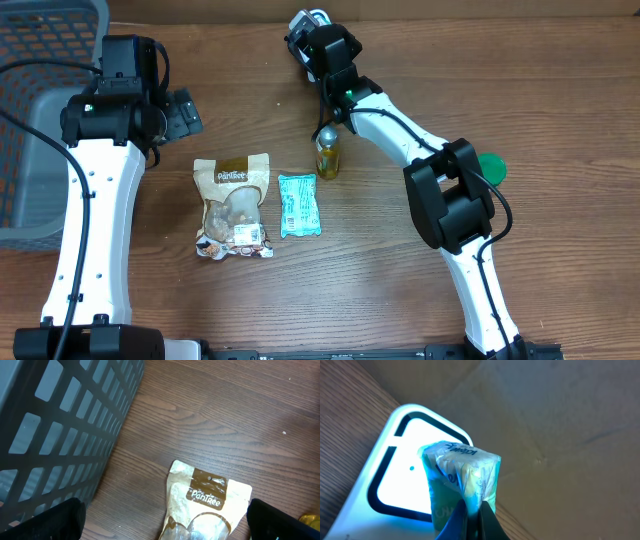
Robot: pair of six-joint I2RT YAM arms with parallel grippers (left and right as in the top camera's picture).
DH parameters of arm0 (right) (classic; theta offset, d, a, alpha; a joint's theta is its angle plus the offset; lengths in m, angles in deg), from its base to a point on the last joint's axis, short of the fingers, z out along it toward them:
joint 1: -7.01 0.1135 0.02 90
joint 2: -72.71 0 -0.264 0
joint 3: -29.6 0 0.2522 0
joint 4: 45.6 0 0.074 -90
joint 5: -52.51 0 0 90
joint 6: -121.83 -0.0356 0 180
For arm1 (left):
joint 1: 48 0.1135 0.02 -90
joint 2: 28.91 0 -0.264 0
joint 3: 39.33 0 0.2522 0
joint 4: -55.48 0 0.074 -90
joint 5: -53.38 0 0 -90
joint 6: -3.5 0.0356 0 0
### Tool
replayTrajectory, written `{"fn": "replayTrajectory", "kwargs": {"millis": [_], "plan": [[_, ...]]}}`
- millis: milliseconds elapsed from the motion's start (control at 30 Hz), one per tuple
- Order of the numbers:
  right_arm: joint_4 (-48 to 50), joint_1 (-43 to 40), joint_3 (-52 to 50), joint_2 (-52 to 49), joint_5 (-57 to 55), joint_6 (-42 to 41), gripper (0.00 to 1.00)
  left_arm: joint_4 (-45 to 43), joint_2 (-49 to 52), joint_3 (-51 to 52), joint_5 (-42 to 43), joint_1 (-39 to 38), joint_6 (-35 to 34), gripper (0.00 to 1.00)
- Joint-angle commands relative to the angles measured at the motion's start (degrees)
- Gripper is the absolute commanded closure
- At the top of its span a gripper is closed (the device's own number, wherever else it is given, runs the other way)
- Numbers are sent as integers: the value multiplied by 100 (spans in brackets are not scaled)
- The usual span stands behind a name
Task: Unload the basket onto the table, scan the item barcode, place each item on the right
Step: 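Hold the Kleenex pack under the white scanner with the right gripper, then carry the Kleenex pack right and lower it beside the jar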
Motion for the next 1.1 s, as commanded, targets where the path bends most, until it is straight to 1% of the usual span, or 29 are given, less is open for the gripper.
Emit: {"fn": "replayTrajectory", "kwargs": {"millis": [0, 200, 367, 533, 733, 967, 1067], "plan": [[-59, -35, 103, -59, -15, -37, 96, -4, -20, -26, -55, -11, 151, 0], [42, -33, 107, -39, -131, -74, 96, -4, -20, -26, -55, -11, 149, 1], [-44, -28, 109, 330, -227, -1123, 96, -4, -20, -26, -55, -11, 149, 1], [-369, -39, 109, 890, -227, -1488, 96, -4, -20, -26, -55, -11, 149, 1], [-1812, -92, 109, 1729, -229, -2461, 96, -4, -20, -26, -55, -11, 149, 1], [-4293, -343, 109, 2277, -192, -4470, 96, -4, -20, -26, -55, -11, 151, 0], [-5263, -496, 105, 2277, 214, -4806, 96, -4, -20, -26, -57, -11, 149, 0]]}}
